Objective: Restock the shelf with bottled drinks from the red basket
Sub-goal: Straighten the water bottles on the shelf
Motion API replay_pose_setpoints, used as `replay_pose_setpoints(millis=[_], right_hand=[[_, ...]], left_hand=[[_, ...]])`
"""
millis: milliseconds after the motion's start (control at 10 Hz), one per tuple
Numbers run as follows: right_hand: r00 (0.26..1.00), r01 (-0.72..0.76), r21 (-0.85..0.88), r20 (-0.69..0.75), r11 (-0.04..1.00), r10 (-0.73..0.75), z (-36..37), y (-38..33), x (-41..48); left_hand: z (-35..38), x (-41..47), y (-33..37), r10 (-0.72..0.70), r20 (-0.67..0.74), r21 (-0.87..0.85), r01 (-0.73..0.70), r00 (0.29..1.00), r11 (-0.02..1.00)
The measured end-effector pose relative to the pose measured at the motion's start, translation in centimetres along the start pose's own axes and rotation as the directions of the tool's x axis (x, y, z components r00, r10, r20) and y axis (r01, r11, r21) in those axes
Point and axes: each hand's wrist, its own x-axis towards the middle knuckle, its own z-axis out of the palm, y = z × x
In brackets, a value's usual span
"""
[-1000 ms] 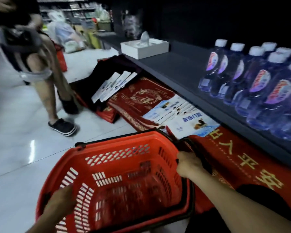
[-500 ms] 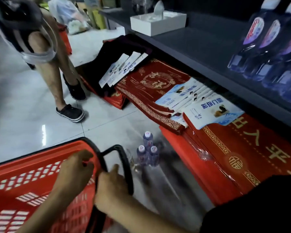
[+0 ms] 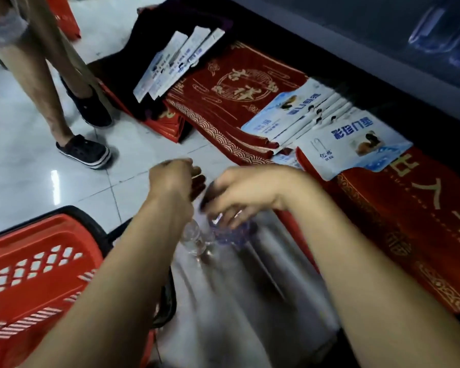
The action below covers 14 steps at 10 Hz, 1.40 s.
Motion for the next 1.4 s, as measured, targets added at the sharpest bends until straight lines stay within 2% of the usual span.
replay_pose_setpoints(millis=[100, 200, 300, 400, 500, 600, 700, 800, 900, 1000, 1100, 1200, 1300, 1400], right_hand=[[0.831, -0.096, 0.051, -0.546, 0.994, 0.108, -5.8, 5.3, 3.1], [0.704, -0.311, -0.113, -0.694, 0.944, 0.149, -5.1, 12.7, 8.4], [0.768, -0.322, -0.127, -0.615, 0.938, 0.180, -3.4, 17.0, 10.9], [0.814, -0.325, -0.220, -0.561, 0.920, 0.154, -1.7, 19.4, 13.0], [0.835, -0.226, -0.129, -0.536, 0.966, 0.124, -0.2, 20.8, 15.2], [0.811, -0.176, -0.037, -0.572, 0.984, 0.124, 0.2, 22.1, 16.9], [0.806, -0.168, -0.062, -0.583, 0.984, 0.101, -0.2, 22.9, 17.6], [0.808, -0.102, 0.008, -0.583, 0.995, 0.088, -0.3, 23.8, 17.3], [0.839, -0.045, 0.074, -0.539, 0.996, 0.078, -0.4, 24.1, 16.5], [0.889, -0.084, 0.204, -0.426, 0.975, 0.166, -1.3, 23.6, 14.2], [0.923, -0.202, 0.380, -0.235, 0.903, 0.305, -2.5, 22.6, 10.6], [0.924, -0.261, 0.526, -0.106, 0.809, 0.367, -2.9, 21.2, 6.8], [0.943, -0.173, 0.610, -0.124, 0.773, 0.309, -2.2, 19.4, 3.9], [0.955, -0.043, 0.661, -0.193, 0.749, 0.225, -1.4, 16.6, 0.2]], left_hand=[[2.7, 4.7, -5.7, -0.210, -0.060, -0.033, 0.208, 0.976, 0.977], [3.1, 6.6, -14.3, -0.172, -0.173, 0.280, 0.216, 0.970, 0.935], [1.5, 7.8, -21.4, -0.216, -0.203, 0.302, 0.271, 0.955, 0.914], [-0.1, 9.5, -24.0, -0.177, -0.285, 0.378, 0.280, 0.942, 0.882], [-0.6, 10.9, -24.9, -0.063, -0.168, 0.459, 0.134, 0.984, 0.878], [-0.1, 12.2, -25.4, 0.081, -0.008, 0.413, -0.070, 0.997, 0.908], [0.7, 13.6, -24.5, 0.166, 0.091, 0.374, -0.188, 0.982, 0.908], [0.0, 14.4, -24.2, 0.185, 0.173, 0.398, -0.241, 0.967, 0.885], [-1.1, 13.8, -24.6, 0.164, 0.193, 0.393, -0.229, 0.967, 0.890], [-1.2, 13.1, -24.2, 0.022, 0.292, 0.397, -0.142, 0.956, 0.907], [-1.3, 12.1, -22.2, -0.072, 0.446, 0.381, -0.117, 0.892, 0.917], [-0.9, 9.0, -19.3, -0.069, 0.537, 0.318, -0.126, 0.841, 0.940], [-0.4, 4.2, -16.1, -0.019, 0.580, 0.219, -0.133, 0.814, 0.967], [0.5, -0.1, -12.9, 0.024, 0.551, 0.135, -0.117, 0.834, 0.984]])
